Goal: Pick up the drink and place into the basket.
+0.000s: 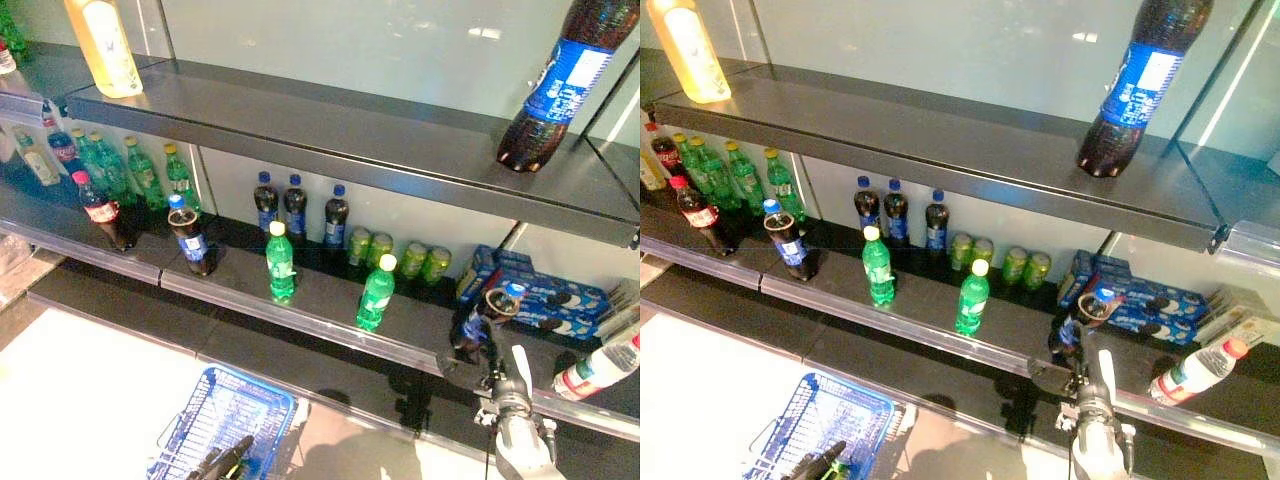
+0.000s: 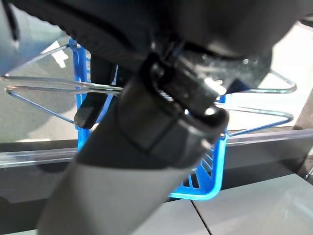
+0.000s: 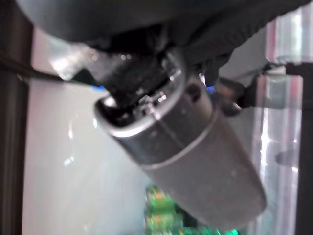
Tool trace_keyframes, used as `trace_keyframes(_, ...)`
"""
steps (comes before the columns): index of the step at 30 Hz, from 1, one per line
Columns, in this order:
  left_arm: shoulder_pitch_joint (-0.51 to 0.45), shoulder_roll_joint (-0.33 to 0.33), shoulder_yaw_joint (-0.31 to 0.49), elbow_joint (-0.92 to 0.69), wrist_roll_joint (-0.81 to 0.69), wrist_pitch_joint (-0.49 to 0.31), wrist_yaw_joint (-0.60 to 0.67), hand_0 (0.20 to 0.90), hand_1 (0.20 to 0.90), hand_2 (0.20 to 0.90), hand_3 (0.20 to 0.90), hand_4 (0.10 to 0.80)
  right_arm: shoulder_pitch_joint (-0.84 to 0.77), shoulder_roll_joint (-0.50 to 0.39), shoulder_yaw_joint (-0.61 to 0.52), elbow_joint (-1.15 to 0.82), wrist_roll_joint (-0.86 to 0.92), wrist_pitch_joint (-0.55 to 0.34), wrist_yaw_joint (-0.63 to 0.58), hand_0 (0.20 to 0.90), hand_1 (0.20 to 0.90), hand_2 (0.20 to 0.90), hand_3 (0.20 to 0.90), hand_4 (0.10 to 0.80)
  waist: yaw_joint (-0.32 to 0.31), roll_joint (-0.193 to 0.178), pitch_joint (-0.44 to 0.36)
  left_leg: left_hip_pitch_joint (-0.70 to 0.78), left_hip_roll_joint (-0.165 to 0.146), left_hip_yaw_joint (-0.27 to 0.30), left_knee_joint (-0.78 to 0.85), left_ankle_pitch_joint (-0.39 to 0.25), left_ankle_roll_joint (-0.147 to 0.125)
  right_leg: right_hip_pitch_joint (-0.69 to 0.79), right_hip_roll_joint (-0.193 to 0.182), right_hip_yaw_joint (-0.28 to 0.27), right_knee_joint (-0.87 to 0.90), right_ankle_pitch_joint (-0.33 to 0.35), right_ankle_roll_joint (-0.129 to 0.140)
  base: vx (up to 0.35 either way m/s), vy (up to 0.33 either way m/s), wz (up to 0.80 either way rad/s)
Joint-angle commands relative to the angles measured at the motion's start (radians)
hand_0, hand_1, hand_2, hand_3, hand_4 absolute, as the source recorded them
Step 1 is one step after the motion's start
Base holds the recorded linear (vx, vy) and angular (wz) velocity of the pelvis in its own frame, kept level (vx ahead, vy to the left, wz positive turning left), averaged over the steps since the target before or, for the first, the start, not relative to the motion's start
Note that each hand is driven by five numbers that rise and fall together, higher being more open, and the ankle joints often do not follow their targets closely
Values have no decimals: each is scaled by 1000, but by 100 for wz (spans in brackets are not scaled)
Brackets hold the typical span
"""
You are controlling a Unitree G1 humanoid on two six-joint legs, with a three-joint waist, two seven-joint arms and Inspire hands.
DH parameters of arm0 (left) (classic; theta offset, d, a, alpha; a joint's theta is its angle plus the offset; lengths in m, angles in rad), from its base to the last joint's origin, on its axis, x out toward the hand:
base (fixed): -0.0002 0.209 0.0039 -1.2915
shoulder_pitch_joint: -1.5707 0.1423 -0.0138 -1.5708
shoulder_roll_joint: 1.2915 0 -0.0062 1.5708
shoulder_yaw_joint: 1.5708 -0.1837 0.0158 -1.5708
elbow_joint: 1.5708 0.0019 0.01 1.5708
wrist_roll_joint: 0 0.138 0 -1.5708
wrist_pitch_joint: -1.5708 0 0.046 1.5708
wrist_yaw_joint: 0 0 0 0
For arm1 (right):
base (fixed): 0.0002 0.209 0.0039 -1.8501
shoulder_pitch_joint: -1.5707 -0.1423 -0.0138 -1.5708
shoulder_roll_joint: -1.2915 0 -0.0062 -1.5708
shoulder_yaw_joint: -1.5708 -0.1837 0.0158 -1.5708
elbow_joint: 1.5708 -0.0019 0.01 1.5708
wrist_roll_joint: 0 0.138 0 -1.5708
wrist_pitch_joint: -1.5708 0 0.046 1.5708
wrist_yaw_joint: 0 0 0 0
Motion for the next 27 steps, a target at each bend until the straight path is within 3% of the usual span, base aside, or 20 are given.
trace_keyframes(1,-34,2,-10,-47,9,-71,-51,300,300,300,200,100,-69,-76,-135,-191,-75,-181,-131,900,900,900,900,800,19,22,1,49,20,-29,7,-118,5,-46,-80,-25,28,49,73,-13,12,-7)
trace_keyframes(18,-25,-10,-30,-55,-8,-77,-62,300,300,300,200,100,-95,-62,-155,-224,-38,-261,-332,900,900,900,900,800,18,35,0,50,19,-21,10,-117,4,-56,-88,-23,33,45,73,8,-3,-4)
trace_keyframes(27,1,-9,-58,-62,6,-71,-54,300,300,300,200,100,-166,-67,-103,-186,42,-233,-319,900,900,900,900,800,36,46,43,11,15,-50,142,-153,12,-91,-73,-13,134,0,32,60,-17,-1)
